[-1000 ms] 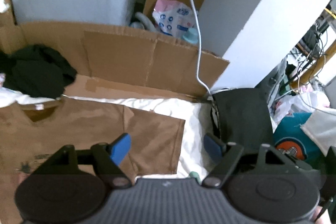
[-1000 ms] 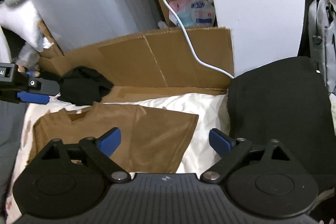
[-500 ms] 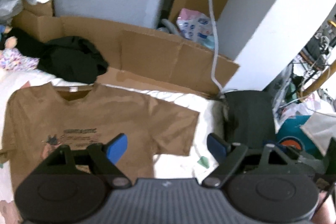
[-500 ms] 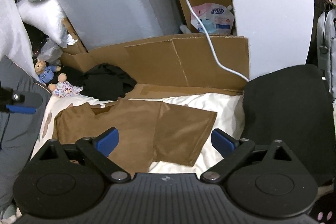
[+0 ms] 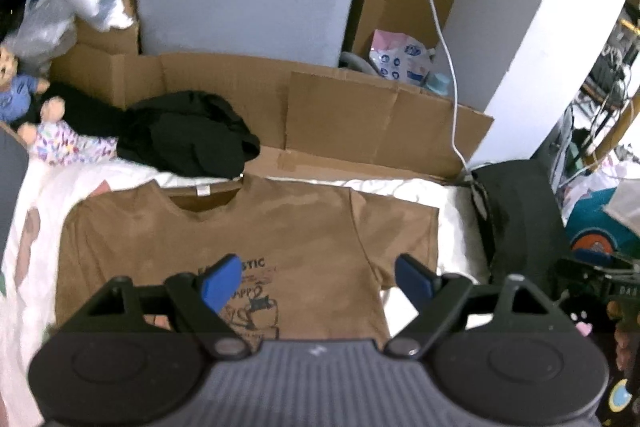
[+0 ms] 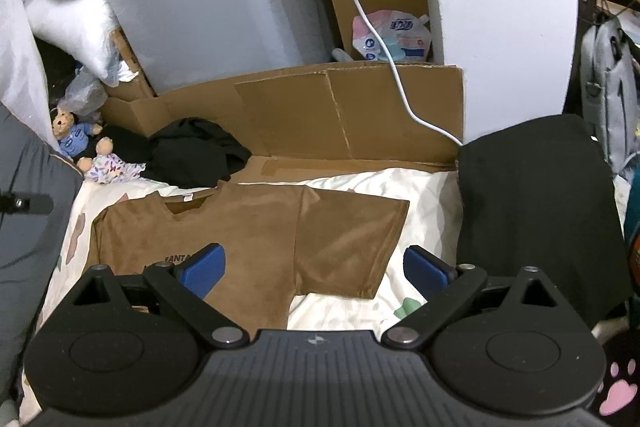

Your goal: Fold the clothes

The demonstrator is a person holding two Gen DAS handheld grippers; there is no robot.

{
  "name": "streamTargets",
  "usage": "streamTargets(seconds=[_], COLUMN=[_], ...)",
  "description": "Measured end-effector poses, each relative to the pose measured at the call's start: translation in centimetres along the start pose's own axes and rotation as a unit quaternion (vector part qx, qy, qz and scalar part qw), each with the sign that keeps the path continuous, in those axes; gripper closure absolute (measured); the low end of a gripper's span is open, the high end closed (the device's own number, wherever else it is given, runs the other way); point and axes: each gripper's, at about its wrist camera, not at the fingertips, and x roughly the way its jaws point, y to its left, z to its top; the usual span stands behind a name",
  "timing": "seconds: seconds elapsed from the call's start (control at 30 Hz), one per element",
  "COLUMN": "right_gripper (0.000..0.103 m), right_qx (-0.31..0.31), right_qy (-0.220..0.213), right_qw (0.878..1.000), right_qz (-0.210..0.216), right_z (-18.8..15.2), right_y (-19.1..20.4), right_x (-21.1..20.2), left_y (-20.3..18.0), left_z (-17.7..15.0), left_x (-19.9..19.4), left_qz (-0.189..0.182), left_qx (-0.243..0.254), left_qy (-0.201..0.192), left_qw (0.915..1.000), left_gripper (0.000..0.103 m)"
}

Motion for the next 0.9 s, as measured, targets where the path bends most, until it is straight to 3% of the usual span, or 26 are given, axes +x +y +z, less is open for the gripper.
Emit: streamTargets(seconds=[0.13, 0.37, 0.7, 0.9], right_gripper=[0.003, 0.003, 0.001, 0.001], right_qx=[-0.017, -0.040, -0.054, -0.063], right_qy=[0.007, 0.006, -0.001, 0.005], right_qw=[1.000, 0.999, 0.997, 0.995], right_qz=[0.002, 0.026, 0.062, 0.079], right_z=[-0.7, -1.2, -1.6, -2.0], right_y=[1.2, 2.9, 4.0, 5.7], right_x=[-0.7, -2.7, -3.8, -3.1], left_y=[1.4, 2.9, 4.1, 8.4], left_z=[-0.9, -0.8, -1.2, -0.9], left_x=[-0.7, -3.5, -8.0, -8.9], left_qz=[0.010, 0.013, 0.051, 0.075], left_qx=[-0.008, -0.052, -0.045, -0.063], left_qy=[0.013, 0.001, 0.001, -0.005], left_qw=[0.9998, 0.9985, 0.9977, 0.9951], left_gripper=[0.017, 0.016, 0.016, 0.016])
